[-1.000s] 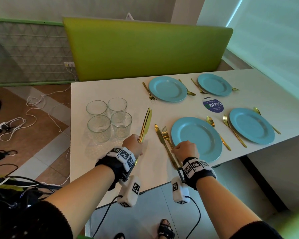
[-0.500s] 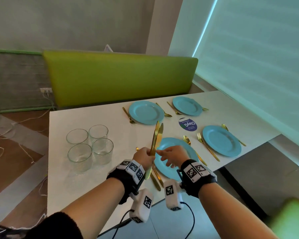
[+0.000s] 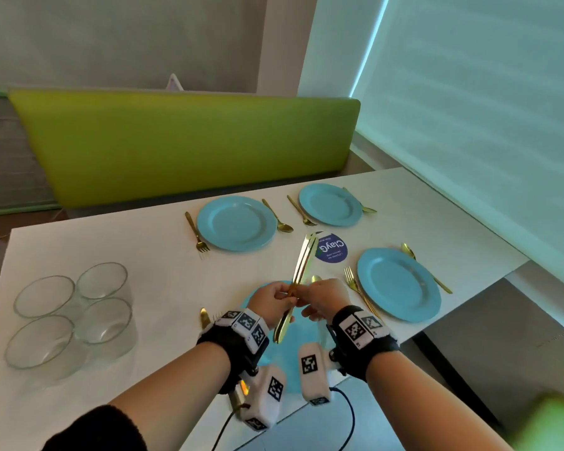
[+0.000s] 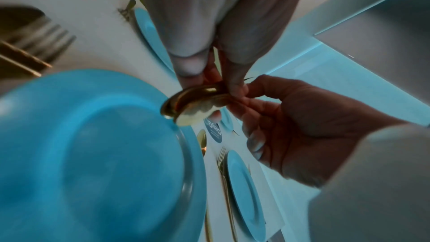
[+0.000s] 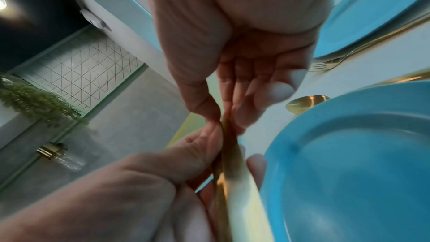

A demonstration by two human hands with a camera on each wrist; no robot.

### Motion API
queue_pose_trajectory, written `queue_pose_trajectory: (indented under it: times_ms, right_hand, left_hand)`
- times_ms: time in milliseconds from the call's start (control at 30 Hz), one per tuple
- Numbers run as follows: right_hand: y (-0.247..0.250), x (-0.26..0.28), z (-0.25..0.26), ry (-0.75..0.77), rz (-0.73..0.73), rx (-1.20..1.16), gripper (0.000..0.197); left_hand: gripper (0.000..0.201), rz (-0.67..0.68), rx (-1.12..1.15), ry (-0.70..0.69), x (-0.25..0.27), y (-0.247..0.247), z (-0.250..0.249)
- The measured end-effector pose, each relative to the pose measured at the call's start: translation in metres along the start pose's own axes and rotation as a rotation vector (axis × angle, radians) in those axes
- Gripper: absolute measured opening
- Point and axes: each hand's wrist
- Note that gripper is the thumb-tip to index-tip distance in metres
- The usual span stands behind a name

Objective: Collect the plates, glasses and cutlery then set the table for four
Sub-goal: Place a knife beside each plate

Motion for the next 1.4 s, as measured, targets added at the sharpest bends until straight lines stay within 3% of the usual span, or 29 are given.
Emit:
queue_pose_trajectory:
  times_ms: [167, 367, 467, 567, 600, 700, 1100, 1400]
  right_hand:
    - [0.042, -0.047, 0.002, -0.003, -0.035, 0.060, 0.021]
    - [0.100, -0.093, -0.032, -0.055, -0.098, 0.431, 0.014]
    - [0.107, -0.110, -0.053, -0.075, -0.078, 0.577, 0.024]
    - [0.109, -0.120, -0.067, -0.049, -0.074, 0.663, 0.008]
    - [0.108, -0.123, -0.070, -0.042, -0.074, 0.685, 0.015]
    - [0.106, -0.128, -0.078, -0.035, -0.106, 0.691, 0.023]
    - [0.093, -0.132, -0.085, -0.103, -0.322, 0.619, 0.017]
    - [0.092, -0.138, -0.084, -0.105, -0.350, 0.627, 0.020]
  left_hand:
    - [0.019, -0.060, 0.013, 0.064, -0.050, -0.032, -0.004]
    - [0.013, -0.242, -0.027, 0.106, -0.088, -0.047, 0.001]
    - [0.014, -0.312, -0.066, 0.125, -0.098, -0.045, 0.003]
    - [0.013, -0.338, -0.066, 0.142, -0.103, -0.043, 0.005]
    - [0.013, -0.343, -0.063, 0.146, -0.104, -0.042, 0.006]
    - [0.012, -0.358, -0.042, 0.153, -0.105, -0.040, 0.009]
    - [0.011, -0.344, -0.064, 0.128, -0.107, -0.034, 0.015]
    - [0.014, -0.329, -0.097, 0.125, -0.103, -0.030, 0.016]
Point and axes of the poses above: each hand's wrist, its own x-axis away from the middle knuckle, its own y-axis out of the back of the hand, z = x × y, and after that the axes turned 7 degrees about -y, right-handed
